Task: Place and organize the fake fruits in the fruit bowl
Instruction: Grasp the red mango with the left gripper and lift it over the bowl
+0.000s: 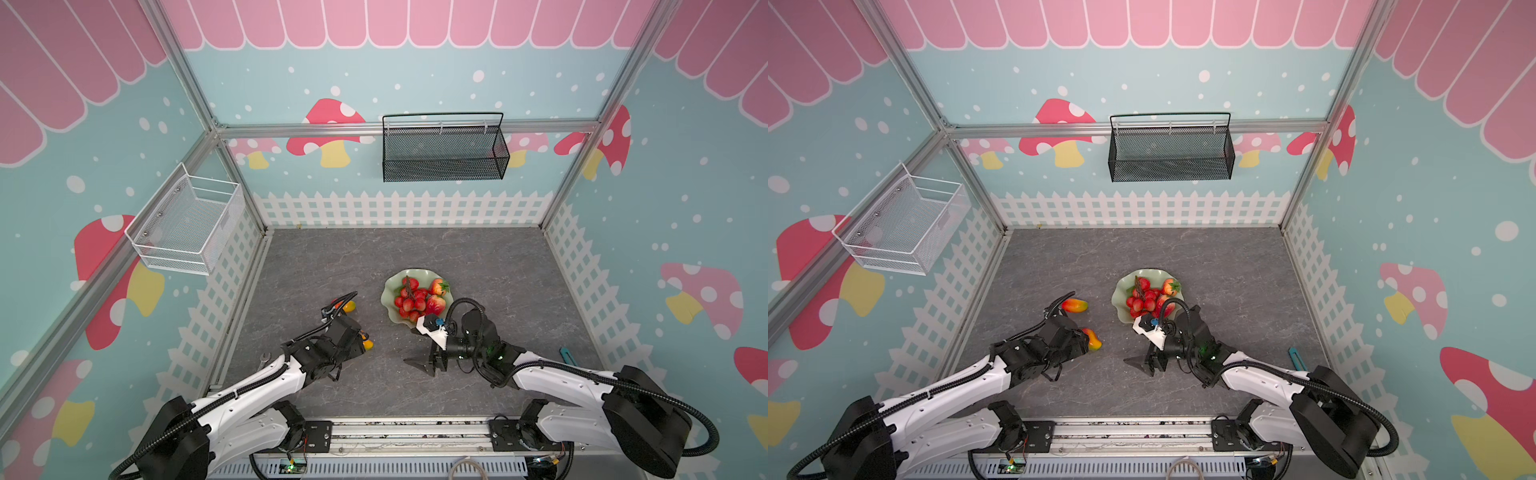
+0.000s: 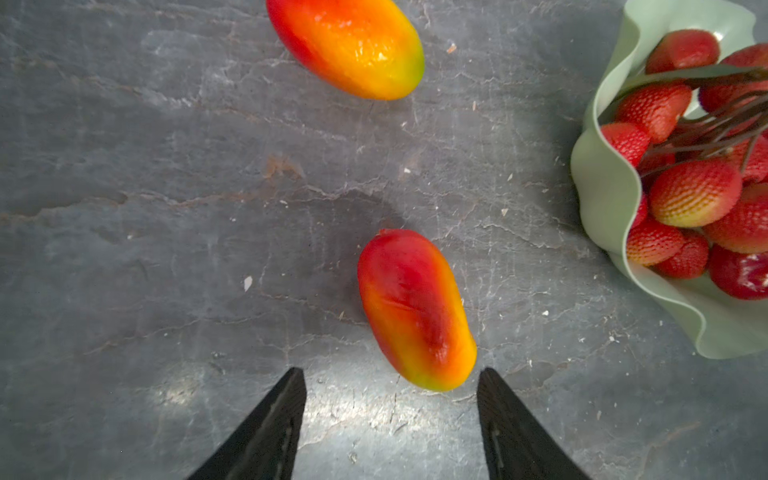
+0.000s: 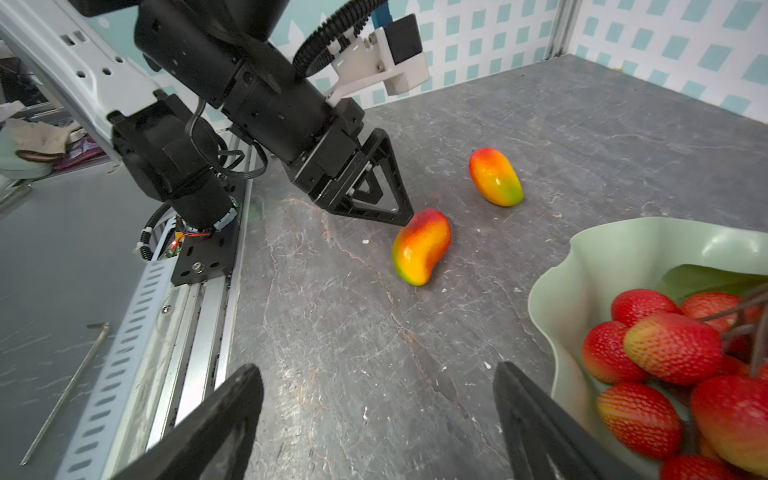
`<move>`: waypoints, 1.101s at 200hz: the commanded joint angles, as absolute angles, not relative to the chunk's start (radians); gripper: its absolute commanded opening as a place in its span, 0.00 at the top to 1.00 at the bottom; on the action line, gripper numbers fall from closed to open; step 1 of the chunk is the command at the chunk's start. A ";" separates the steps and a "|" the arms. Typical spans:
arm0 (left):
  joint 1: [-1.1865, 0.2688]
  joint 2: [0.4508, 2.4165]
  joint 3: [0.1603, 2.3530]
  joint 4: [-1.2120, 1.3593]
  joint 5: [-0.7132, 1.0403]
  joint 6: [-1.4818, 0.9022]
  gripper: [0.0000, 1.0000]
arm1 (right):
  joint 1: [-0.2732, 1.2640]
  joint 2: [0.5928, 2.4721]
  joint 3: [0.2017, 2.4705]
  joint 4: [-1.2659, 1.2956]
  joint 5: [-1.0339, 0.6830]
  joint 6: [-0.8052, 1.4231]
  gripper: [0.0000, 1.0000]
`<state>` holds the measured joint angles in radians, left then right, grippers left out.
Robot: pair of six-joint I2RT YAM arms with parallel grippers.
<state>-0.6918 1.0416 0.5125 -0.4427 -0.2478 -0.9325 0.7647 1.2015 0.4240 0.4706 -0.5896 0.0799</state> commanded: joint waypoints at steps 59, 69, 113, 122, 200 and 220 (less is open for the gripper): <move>-0.679 1.279 0.557 -0.238 -0.252 -0.977 0.33 | 0.762 1.233 0.460 0.480 -0.655 0.061 0.10; -0.679 1.302 0.558 -0.206 -0.248 -0.976 0.33 | 0.762 1.240 0.460 0.483 -0.659 0.061 0.11; -0.677 1.384 0.564 -0.095 -0.205 -0.970 0.36 | 0.762 1.252 0.469 0.467 -0.663 0.055 0.11; -0.677 1.403 0.572 -0.081 -0.195 -0.971 0.37 | 0.762 1.246 0.468 0.460 -0.655 0.050 0.11; -0.702 1.237 0.586 -0.125 -0.202 -0.880 0.62 | 0.616 1.118 0.414 0.423 -0.522 0.124 0.10; -0.730 1.198 0.643 -0.151 -0.191 -0.800 0.63 | 0.573 1.146 0.420 0.424 -0.505 0.164 0.10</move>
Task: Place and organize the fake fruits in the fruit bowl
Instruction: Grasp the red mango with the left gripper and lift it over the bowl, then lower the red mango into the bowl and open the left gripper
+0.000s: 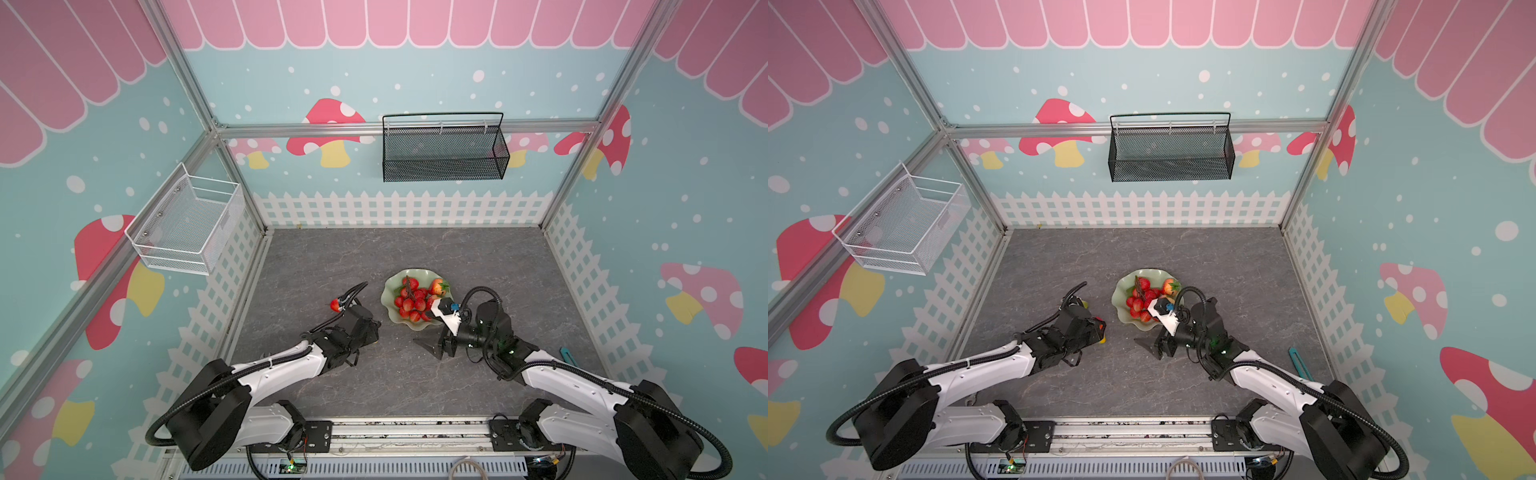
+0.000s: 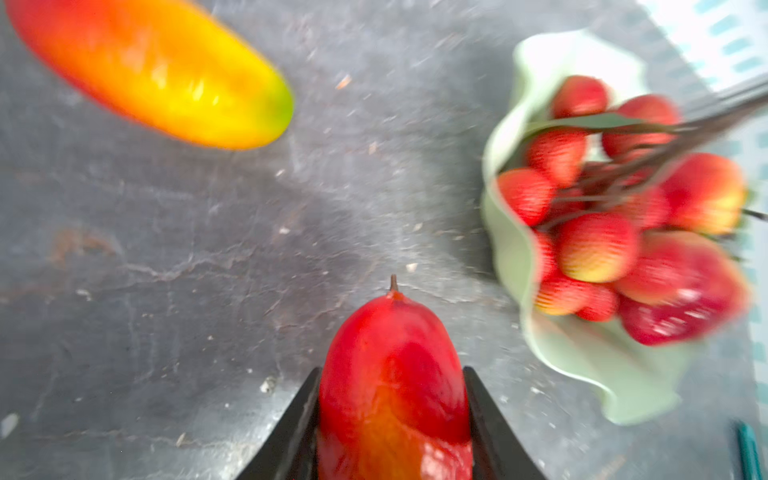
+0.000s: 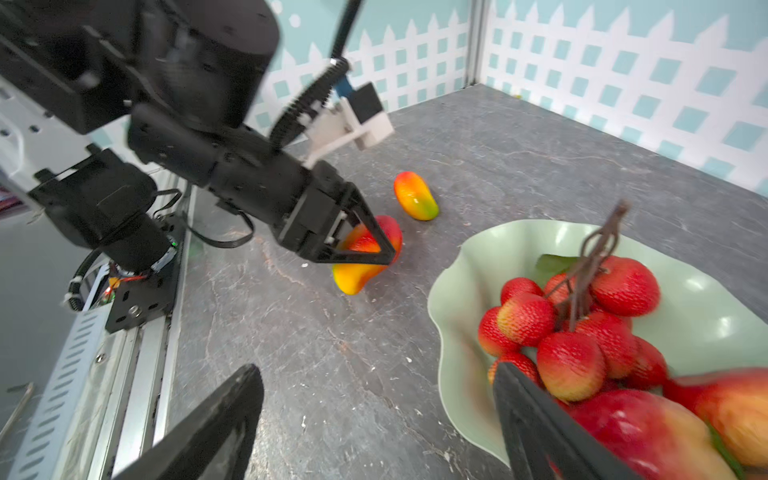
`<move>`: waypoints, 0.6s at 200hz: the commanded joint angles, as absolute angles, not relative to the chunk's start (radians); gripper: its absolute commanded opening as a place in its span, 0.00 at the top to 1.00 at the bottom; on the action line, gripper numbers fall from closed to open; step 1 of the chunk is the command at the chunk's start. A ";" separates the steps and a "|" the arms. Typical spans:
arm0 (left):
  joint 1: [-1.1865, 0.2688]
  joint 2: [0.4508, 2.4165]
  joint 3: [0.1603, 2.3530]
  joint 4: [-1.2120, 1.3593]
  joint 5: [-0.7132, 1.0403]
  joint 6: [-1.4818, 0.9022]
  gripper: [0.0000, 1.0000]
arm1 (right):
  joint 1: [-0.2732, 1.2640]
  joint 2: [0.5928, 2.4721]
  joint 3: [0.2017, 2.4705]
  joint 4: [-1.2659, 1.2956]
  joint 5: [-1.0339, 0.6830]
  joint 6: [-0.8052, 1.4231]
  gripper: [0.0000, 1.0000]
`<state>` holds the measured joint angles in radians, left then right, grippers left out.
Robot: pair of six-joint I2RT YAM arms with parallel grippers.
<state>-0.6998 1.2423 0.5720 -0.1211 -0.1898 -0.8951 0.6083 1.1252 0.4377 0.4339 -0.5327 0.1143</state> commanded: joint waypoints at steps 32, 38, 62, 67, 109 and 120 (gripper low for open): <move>-0.772 1.303 0.778 -0.144 -0.138 -0.684 0.62 | 0.500 1.131 0.396 0.452 -0.504 0.215 0.10; -0.778 1.335 0.803 -0.142 -0.138 -0.673 0.62 | 0.490 1.116 0.388 0.459 -0.500 0.222 0.10; -0.808 1.453 0.887 -0.109 -0.135 -0.643 0.61 | 0.452 1.061 0.351 0.479 -0.475 0.245 0.10; -0.814 1.476 0.903 -0.106 -0.140 -0.639 0.61 | 0.444 1.055 0.346 0.484 -0.474 0.249 0.10; -0.855 1.621 1.010 -0.097 -0.194 -0.594 0.60 | 0.412 1.062 0.337 0.504 -0.503 0.265 0.10; -0.859 1.648 1.029 -0.095 -0.207 -0.587 0.58 | 0.411 1.066 0.339 0.503 -0.505 0.265 0.10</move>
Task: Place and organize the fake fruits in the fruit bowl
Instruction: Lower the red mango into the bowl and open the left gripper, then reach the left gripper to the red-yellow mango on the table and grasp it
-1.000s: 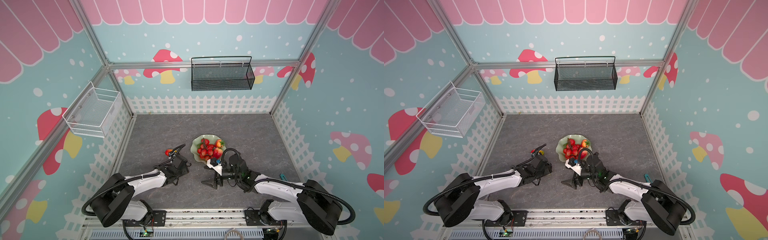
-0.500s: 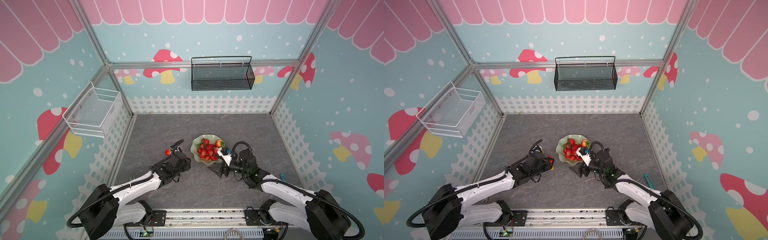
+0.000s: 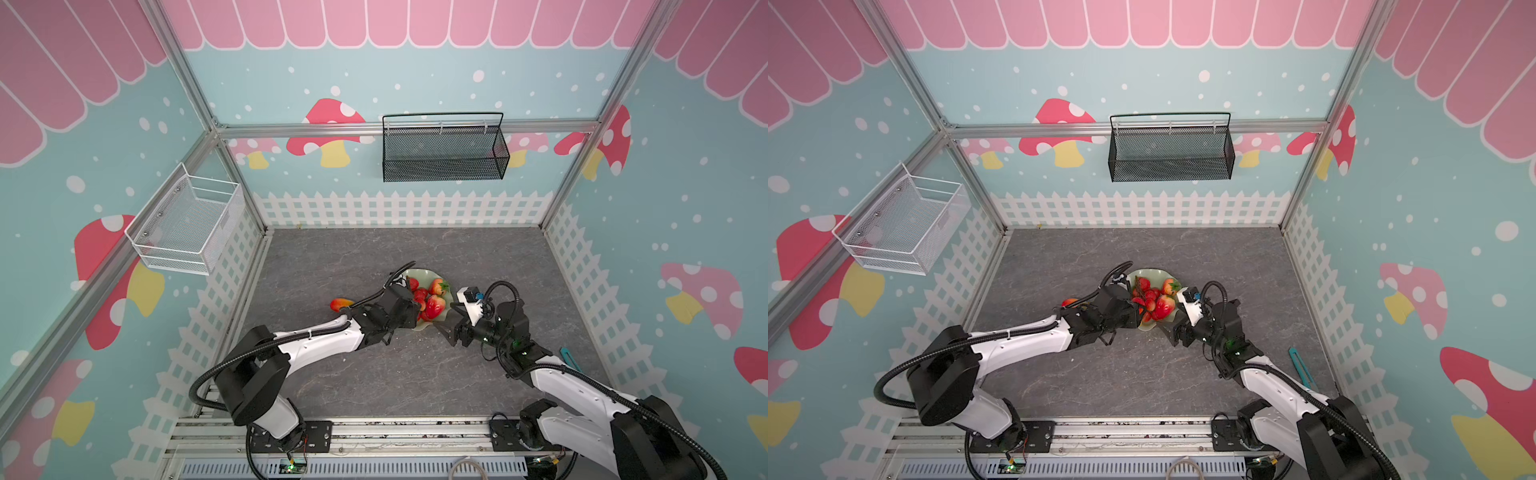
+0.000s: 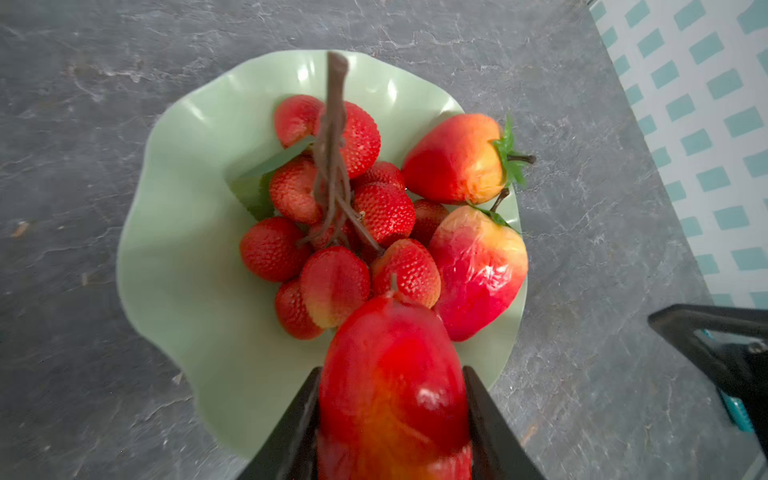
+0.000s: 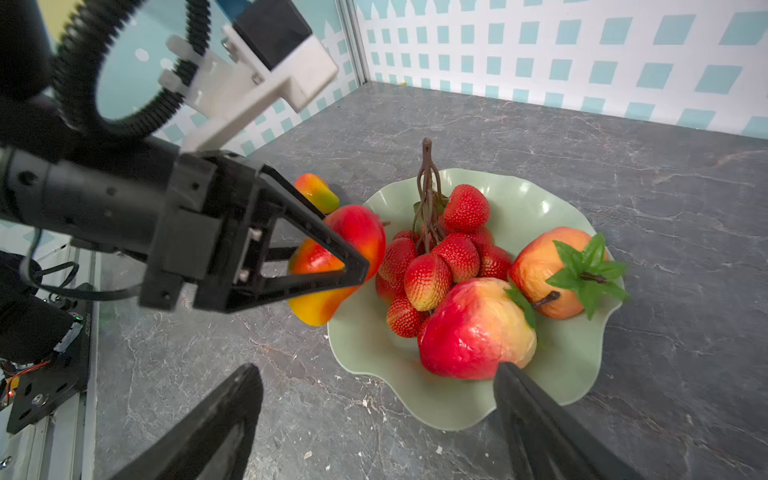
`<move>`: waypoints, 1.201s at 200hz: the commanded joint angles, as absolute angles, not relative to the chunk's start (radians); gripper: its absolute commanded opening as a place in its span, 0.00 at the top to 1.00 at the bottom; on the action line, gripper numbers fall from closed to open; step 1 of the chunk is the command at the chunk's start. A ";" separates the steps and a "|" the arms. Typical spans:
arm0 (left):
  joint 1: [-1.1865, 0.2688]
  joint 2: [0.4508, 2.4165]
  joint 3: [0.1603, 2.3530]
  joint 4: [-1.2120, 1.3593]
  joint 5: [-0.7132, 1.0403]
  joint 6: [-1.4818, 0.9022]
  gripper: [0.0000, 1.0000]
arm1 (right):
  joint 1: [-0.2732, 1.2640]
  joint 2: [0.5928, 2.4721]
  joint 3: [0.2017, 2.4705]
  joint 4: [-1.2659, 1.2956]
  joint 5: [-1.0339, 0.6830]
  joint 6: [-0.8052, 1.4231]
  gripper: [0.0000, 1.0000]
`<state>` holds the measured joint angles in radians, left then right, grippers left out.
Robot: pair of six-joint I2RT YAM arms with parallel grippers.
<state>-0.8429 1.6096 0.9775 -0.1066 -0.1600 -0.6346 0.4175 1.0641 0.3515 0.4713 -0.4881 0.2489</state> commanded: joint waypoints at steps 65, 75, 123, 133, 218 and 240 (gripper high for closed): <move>-0.865 1.695 1.045 -0.074 -0.238 -0.581 0.42 | 0.406 1.066 0.341 0.507 -0.526 0.268 0.10; -0.865 1.694 1.046 -0.074 -0.246 -0.579 0.37 | 0.407 1.068 0.340 0.507 -0.528 0.268 0.10; -0.865 1.601 1.020 -0.064 -0.301 -0.566 0.30 | 0.409 1.047 0.331 0.545 -0.613 0.257 0.10; -0.864 1.555 0.997 -0.064 -0.355 -0.561 0.30 | 0.416 1.029 0.318 0.578 -0.652 0.257 0.10; -0.534 1.397 0.821 -0.259 -0.293 -0.879 0.24 | 0.693 1.102 0.379 0.557 -0.642 0.092 0.10; -0.508 1.432 0.850 -0.347 -0.351 -1.062 0.23 | 0.693 1.102 0.379 0.555 -0.648 0.091 0.10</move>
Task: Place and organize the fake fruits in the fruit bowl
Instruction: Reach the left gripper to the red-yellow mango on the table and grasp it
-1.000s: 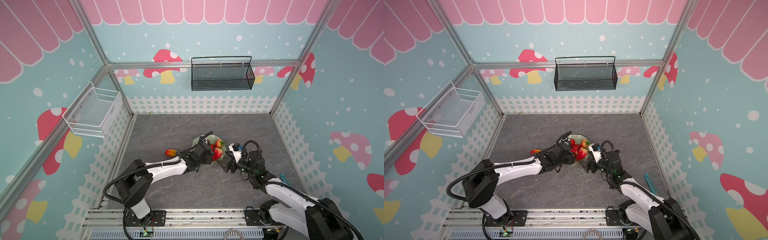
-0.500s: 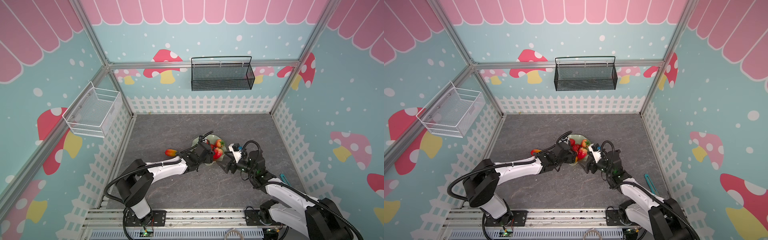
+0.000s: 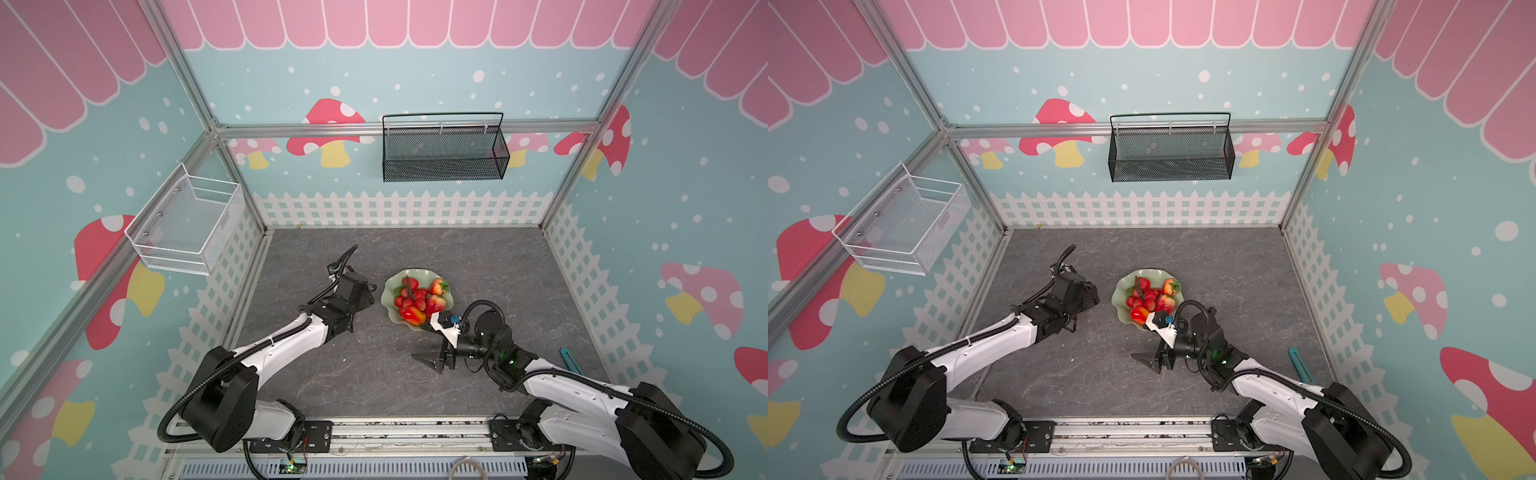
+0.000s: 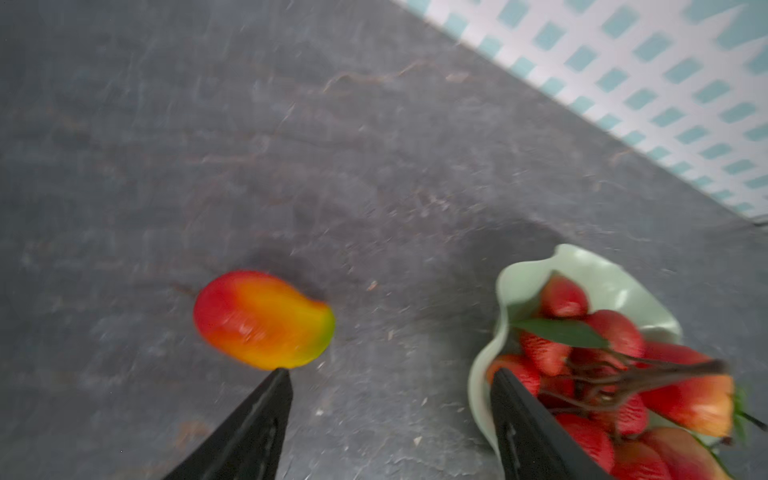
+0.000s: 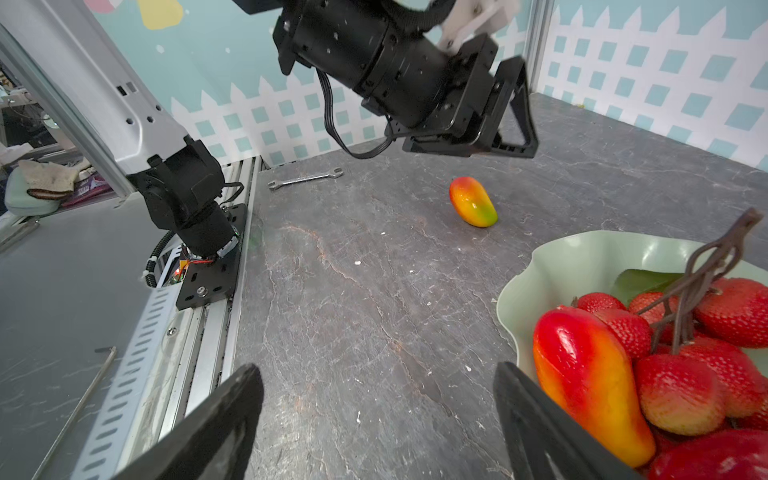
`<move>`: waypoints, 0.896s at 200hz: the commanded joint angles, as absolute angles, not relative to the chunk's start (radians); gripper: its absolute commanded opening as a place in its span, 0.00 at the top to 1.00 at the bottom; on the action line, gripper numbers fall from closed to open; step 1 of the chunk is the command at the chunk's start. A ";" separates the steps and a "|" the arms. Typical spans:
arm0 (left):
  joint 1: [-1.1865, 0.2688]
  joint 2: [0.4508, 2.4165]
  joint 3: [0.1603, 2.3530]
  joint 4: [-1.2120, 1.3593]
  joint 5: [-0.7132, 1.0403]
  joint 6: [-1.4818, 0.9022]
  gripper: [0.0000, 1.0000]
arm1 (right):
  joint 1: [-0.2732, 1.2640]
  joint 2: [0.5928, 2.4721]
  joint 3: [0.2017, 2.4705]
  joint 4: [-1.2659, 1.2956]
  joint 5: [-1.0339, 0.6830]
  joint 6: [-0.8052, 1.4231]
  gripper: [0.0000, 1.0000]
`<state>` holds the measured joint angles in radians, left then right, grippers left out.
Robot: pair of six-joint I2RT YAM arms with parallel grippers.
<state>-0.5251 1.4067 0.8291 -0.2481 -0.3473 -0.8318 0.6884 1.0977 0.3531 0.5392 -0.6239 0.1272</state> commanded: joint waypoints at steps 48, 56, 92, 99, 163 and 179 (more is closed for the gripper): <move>-0.464 1.499 0.883 -0.388 -0.346 -1.294 0.24 | 0.717 1.131 0.391 0.551 -0.631 0.087 0.10; -0.452 1.515 0.889 -0.379 -0.331 -1.302 0.24 | 0.719 1.137 0.395 0.549 -0.626 0.092 0.11; -0.417 1.593 0.932 -0.355 -0.293 -1.312 0.25 | 0.718 1.124 0.389 0.553 -0.609 0.092 0.11; -0.414 1.610 0.937 -0.349 -0.281 -1.320 0.26 | 0.718 1.121 0.387 0.551 -0.603 0.088 0.11; -0.415 1.699 0.953 -0.324 -0.313 -1.370 0.33 | 0.718 1.127 0.391 0.550 -0.615 0.086 0.10; -0.414 1.710 0.959 -0.324 -0.348 -1.364 0.35 | 0.718 1.130 0.391 0.551 -0.617 0.086 0.10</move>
